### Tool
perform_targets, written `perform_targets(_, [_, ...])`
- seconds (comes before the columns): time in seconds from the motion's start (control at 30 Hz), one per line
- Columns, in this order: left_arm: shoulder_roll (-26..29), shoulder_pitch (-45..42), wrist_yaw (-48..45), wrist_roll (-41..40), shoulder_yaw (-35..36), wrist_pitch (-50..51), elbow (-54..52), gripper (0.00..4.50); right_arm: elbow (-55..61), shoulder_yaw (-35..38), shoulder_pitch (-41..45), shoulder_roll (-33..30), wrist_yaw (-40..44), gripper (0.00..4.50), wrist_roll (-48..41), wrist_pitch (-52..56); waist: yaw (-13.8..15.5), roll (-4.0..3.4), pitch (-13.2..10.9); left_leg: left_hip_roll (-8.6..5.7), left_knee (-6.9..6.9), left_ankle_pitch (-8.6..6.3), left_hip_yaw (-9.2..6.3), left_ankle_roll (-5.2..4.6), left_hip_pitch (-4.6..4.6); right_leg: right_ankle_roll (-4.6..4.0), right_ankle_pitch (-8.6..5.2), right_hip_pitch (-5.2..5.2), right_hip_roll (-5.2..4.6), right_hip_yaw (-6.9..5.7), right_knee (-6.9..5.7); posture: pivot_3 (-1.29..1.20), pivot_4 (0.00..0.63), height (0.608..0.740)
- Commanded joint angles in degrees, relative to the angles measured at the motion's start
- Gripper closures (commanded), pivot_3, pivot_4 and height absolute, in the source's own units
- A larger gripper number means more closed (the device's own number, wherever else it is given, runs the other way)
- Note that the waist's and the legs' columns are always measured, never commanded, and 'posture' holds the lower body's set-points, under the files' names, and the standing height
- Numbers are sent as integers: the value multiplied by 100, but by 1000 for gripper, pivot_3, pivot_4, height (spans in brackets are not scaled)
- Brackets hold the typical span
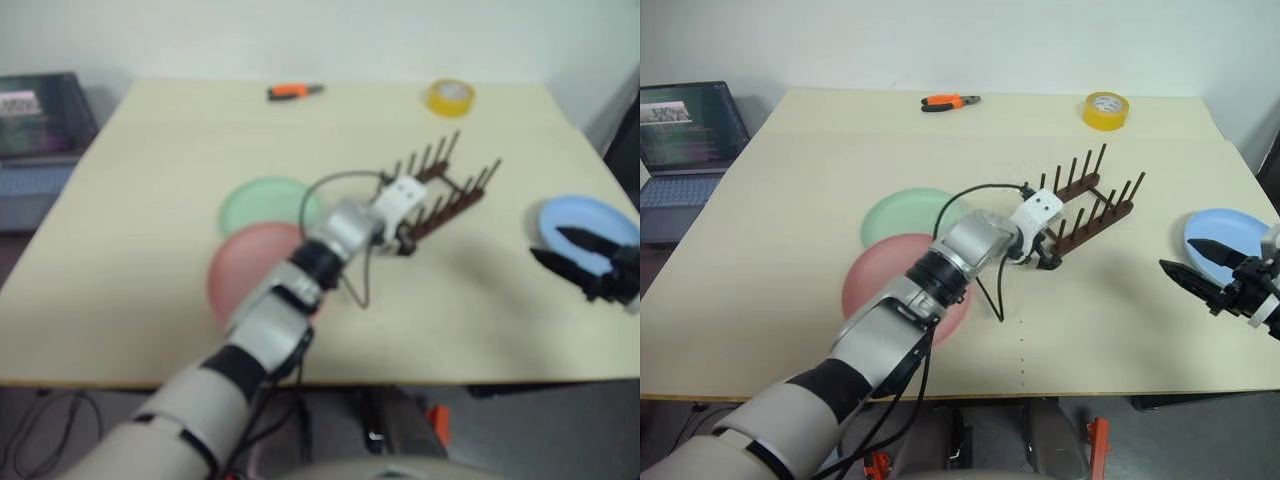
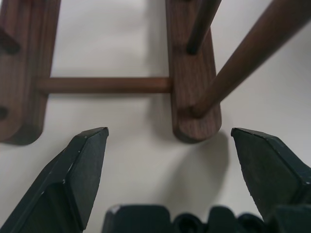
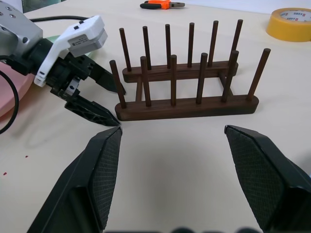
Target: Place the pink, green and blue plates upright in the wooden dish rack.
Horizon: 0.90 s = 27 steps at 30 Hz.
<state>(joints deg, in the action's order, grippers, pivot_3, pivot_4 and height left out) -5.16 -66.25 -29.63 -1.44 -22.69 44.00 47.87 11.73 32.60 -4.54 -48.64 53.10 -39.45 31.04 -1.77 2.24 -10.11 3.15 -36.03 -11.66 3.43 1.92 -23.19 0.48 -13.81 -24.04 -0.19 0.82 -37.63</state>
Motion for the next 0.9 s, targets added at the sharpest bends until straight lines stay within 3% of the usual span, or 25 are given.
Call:
perform_targets(0.03, [-133,-240,110,144,183,-439,229,39,275,257,-73,12,-80,794,-126,48,-1,0,0,0,1,0,-1,0,0,0,0,0,0,-1,0,0,150,740])
perform_targets(0.37, [-338,-204,243,372,410,-1404,814,39,414,315,-178,45,-169,794,-174,112,-1,1,-1,-2,0,0,0,0,-1,2,0,0,-2,-5,0,0,150,740])
perform_targets(0.7, [-302,-87,64,483,480,-1704,832,3432,384,308,-159,3,-193,794,-198,125,-5,2,-1,-3,1,0,0,0,-1,2,0,0,-2,-8,0,0,150,740])
perform_targets(0.9, [61,249,-844,703,130,-1843,302,3493,331,246,-94,2,-196,794,-184,106,-6,-2,1,-3,4,0,0,0,1,2,0,0,-1,-8,0,0,150,740])
